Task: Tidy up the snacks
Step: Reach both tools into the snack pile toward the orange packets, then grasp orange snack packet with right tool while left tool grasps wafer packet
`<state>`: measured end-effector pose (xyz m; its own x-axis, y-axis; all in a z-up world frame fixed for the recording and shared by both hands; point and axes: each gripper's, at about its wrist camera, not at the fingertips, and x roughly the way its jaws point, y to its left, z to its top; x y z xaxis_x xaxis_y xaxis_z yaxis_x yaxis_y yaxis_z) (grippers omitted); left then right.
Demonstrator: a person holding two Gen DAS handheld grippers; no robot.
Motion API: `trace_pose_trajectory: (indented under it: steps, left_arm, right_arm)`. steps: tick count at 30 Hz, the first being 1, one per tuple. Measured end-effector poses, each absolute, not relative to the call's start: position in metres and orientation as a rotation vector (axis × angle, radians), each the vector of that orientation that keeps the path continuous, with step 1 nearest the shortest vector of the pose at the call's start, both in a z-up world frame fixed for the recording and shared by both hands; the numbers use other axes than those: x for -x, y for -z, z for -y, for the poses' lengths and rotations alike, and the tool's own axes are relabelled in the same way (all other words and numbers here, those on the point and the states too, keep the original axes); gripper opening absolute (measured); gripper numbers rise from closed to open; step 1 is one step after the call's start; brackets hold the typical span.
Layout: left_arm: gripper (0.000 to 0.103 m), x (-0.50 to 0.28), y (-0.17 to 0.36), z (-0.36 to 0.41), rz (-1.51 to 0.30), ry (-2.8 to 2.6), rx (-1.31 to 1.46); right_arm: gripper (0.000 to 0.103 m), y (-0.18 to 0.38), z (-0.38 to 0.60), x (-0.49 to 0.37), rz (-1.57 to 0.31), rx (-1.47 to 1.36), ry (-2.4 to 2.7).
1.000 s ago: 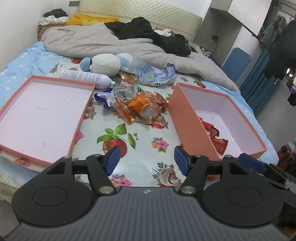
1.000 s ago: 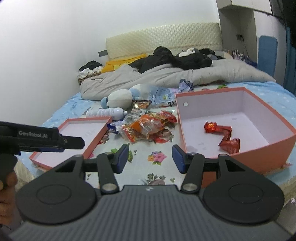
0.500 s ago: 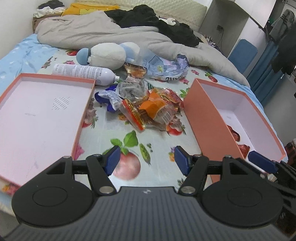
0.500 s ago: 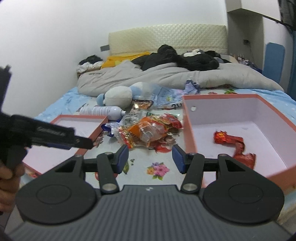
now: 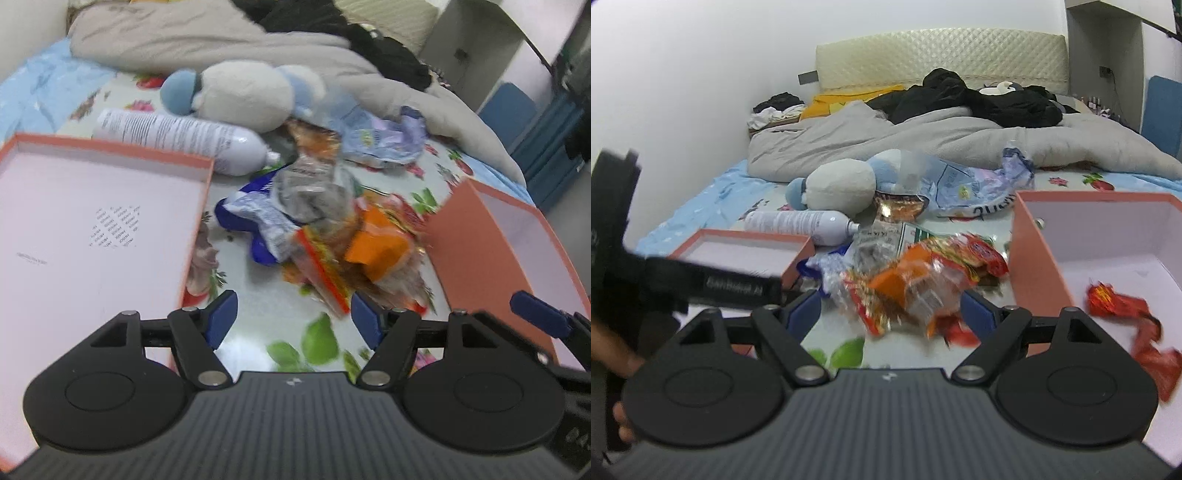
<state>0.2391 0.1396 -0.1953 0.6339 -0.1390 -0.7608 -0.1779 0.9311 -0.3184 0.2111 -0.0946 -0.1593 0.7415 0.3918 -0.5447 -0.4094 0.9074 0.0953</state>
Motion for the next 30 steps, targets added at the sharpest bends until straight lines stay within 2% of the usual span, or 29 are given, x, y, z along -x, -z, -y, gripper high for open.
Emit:
trace_pose_trajectory:
  steps: [6, 14, 15, 17, 19, 22, 27, 28, 29, 30]
  left_arm:
    - [0.073, -0.276, 0.224, -0.168, -0.919, -0.008, 0.511]
    - [0.071, -0.295, 0.243, -0.176, -0.978, 0.064, 0.686]
    - [0.069, -0.295, 0.246, -0.175, -0.988, 0.068, 0.702]
    - [0.067, -0.297, 0.254, -0.172, -1.009, 0.094, 0.751]
    - [0.060, -0.300, 0.260, -0.169, -1.018, 0.110, 0.780]
    - [0.057, -0.307, 0.265, -0.165, -1.020, 0.126, 0.795]
    - [0.051, -0.320, 0.275, -0.160, -1.012, 0.145, 0.802]
    - [0.047, -0.322, 0.277, -0.159, -1.002, 0.146, 0.799]
    - [0.043, -0.324, 0.279, -0.158, -0.995, 0.141, 0.796]
    - [0.035, -0.327, 0.281, -0.157, -0.988, 0.135, 0.793]
  right_arm:
    - [0.083, 0.185, 0.062, -0.265, -0.644, 0.094, -0.425]
    - [0.083, 0.195, 0.054, -0.293, -0.709, 0.291, -0.465]
    - [0.083, 0.196, 0.053, -0.295, -0.723, 0.322, -0.484]
    - [0.073, 0.199, 0.049, -0.299, -0.774, 0.382, -0.544]
    - [0.073, 0.200, 0.047, -0.299, -0.774, 0.439, -0.561]
    - [0.073, 0.206, 0.041, -0.297, -0.753, 0.551, -0.553]
    - [0.073, 0.219, 0.043, -0.301, -0.774, 0.569, -0.580]
    - [0.073, 0.221, 0.044, -0.302, -0.774, 0.578, -0.578]
    - [0.065, 0.224, 0.045, -0.301, -0.770, 0.588, -0.567]
    - [0.062, 0.225, 0.047, -0.301, -0.767, 0.591, -0.553]
